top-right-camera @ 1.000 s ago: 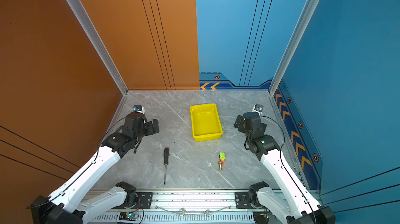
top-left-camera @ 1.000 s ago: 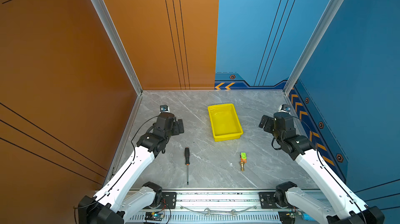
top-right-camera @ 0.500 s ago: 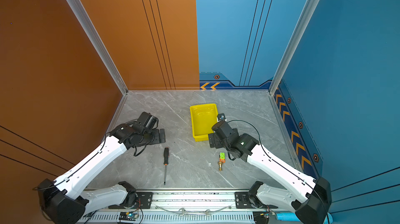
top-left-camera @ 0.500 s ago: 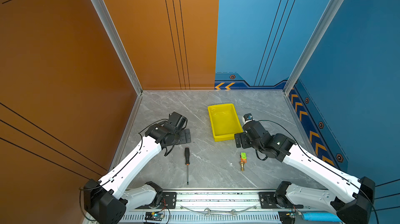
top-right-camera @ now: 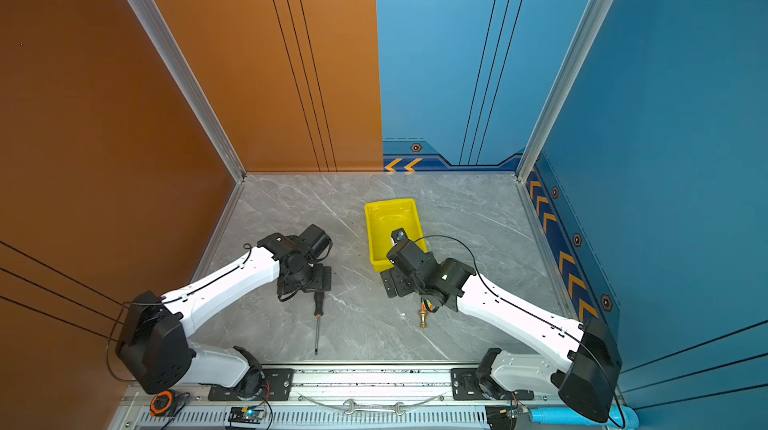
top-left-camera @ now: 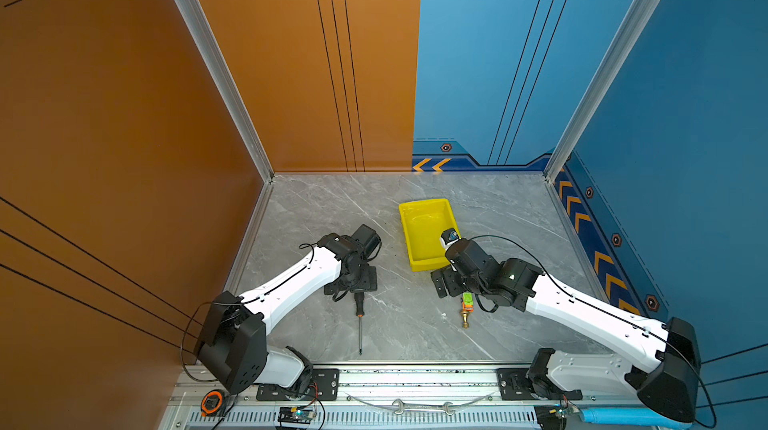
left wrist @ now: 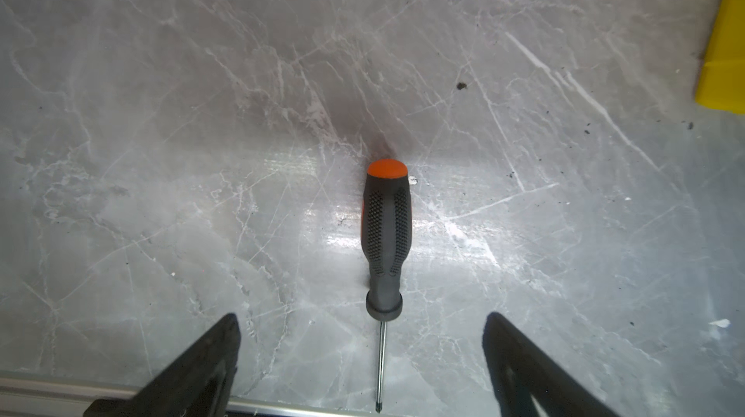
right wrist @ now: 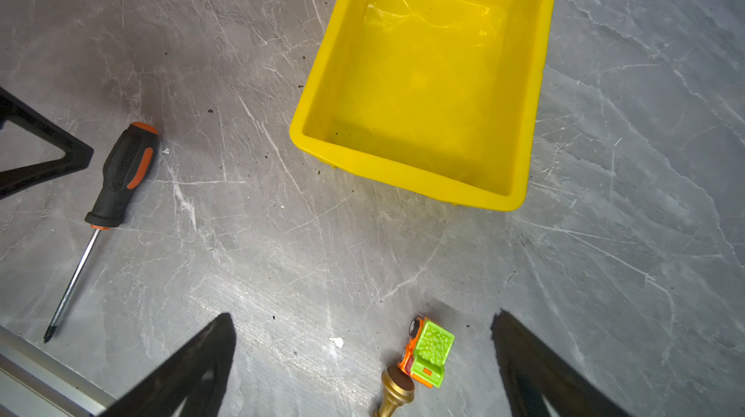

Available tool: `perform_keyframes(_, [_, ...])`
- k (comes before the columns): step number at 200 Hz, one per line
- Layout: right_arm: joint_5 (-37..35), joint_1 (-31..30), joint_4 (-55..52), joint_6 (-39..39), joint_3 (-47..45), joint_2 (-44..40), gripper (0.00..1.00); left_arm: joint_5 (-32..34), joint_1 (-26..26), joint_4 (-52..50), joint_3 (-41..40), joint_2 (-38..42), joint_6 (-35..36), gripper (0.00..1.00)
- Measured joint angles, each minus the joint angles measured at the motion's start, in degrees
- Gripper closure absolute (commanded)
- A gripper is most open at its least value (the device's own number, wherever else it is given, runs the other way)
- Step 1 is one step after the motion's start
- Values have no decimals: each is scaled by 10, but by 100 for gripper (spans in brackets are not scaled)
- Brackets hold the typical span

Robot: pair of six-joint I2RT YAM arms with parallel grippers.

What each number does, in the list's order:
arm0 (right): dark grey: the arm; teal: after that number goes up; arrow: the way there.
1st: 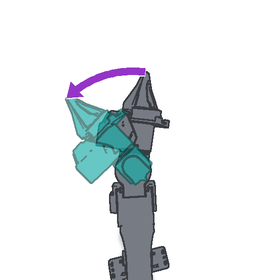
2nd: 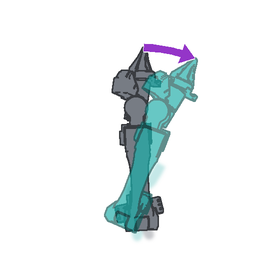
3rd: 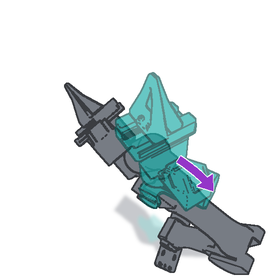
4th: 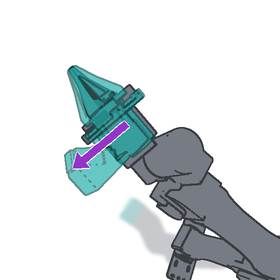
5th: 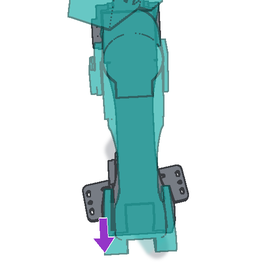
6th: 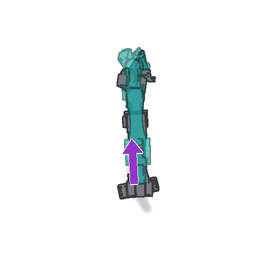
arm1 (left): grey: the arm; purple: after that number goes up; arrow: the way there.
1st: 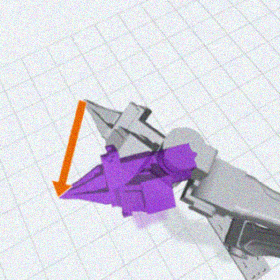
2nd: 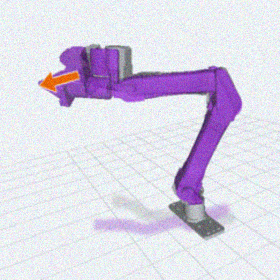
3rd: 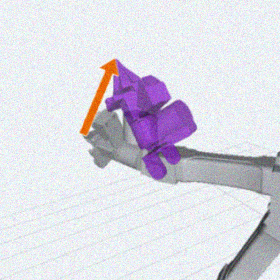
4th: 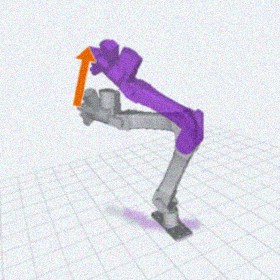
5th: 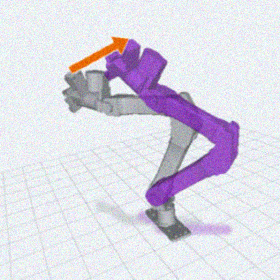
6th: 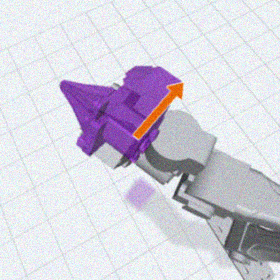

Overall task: Put the screwdriver in the bin
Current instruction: Pick up the screwdriver from the bottom-center of the table.

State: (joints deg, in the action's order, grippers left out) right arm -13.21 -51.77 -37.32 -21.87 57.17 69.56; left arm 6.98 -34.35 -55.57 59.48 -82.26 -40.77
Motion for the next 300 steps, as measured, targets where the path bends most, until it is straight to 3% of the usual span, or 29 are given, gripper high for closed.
perform_keyframes(51, [0, 0, 3, -1, -14, -1, 0, -1, -23, 36, -28, -49, -14, 13])
perform_keyframes(57, [0, 0, 4, -1, -16, -1, 0, -2, -25, 41, -32, -53, -16, 18])
perform_keyframes(146, [-4, 0, 8, -16, -38, -22, 0, -5, -39, 99, -54, -108, -37, 32])
perform_keyframes(273, [-34, 0, 20, -24, -40, -29, 0, -17, -50, 141, -67, -111, -56, 83])
perform_keyframes(300, [-35, 3, 20, -26, -40, -29, 0, -17, -50, 147, -74, -102, -56, 87])
